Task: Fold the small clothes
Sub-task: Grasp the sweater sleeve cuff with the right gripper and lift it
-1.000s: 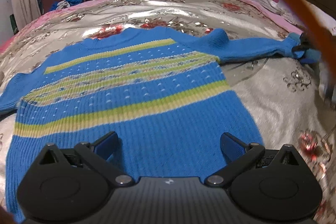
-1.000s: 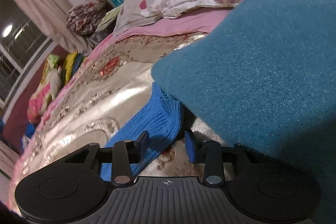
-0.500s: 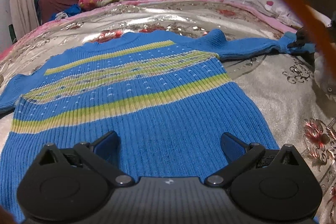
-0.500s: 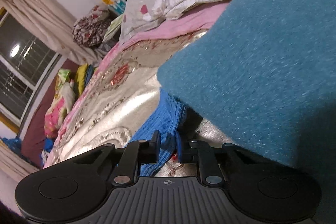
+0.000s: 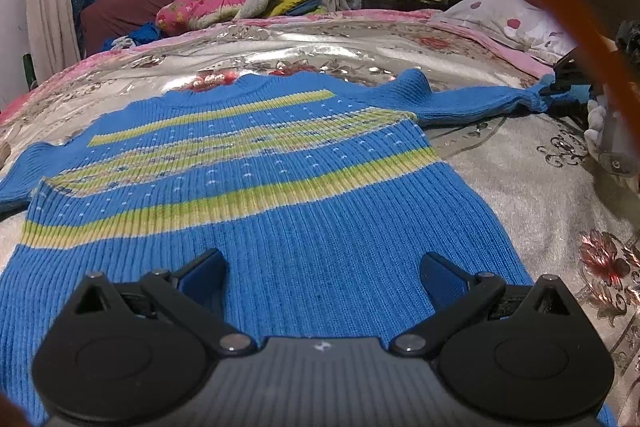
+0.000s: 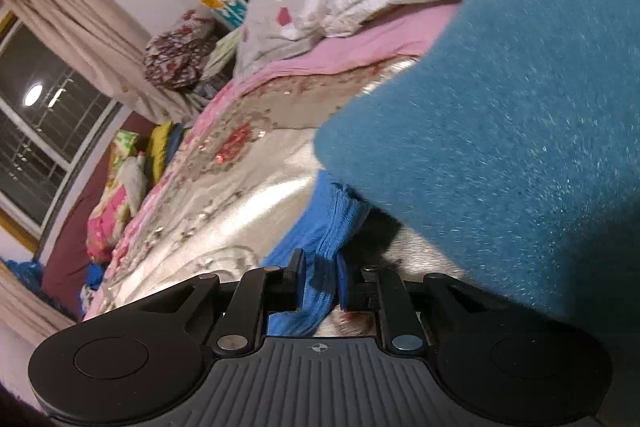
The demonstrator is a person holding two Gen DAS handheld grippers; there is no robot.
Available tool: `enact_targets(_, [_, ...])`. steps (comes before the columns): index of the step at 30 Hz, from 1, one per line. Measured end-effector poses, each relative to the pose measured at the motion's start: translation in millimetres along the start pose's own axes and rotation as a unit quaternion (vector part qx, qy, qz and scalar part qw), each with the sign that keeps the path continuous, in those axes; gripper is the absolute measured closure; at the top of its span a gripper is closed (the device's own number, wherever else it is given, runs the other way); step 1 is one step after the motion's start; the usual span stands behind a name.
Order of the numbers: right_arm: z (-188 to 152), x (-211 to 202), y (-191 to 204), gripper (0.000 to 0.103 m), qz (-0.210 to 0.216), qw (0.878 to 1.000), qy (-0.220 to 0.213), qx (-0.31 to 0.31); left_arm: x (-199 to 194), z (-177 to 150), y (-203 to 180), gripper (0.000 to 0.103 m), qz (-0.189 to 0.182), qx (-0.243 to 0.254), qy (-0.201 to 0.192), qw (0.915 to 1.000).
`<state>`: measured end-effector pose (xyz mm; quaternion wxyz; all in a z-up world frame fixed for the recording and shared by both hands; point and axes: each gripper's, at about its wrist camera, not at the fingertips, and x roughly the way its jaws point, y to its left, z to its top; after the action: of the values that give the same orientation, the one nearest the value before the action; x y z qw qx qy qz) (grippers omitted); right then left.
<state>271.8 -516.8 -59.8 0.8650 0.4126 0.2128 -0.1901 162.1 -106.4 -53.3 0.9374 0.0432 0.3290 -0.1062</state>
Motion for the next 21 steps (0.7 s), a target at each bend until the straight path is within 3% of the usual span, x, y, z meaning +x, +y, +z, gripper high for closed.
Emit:
enact_targets(14, [-11, -78, 96, 0.096, 0.111, 0.989, -0.002, -0.097, -1, -5, 1, 0.0, -0.003, -0.007, -0.014, 0.9999])
enact_targets(18, [-12, -97, 86, 0.089, 0.087, 0.991, 0.005, -0.1, -2, -5, 0, 0.0, -0.002, -0.005, -0.016, 0.9999])
enact_targets(21, [-7, -93, 58, 0.084, 0.068, 0.996, 0.029, -0.059, -2, -7, 0, 0.0, -0.002, -0.006, -0.019, 0.9998])
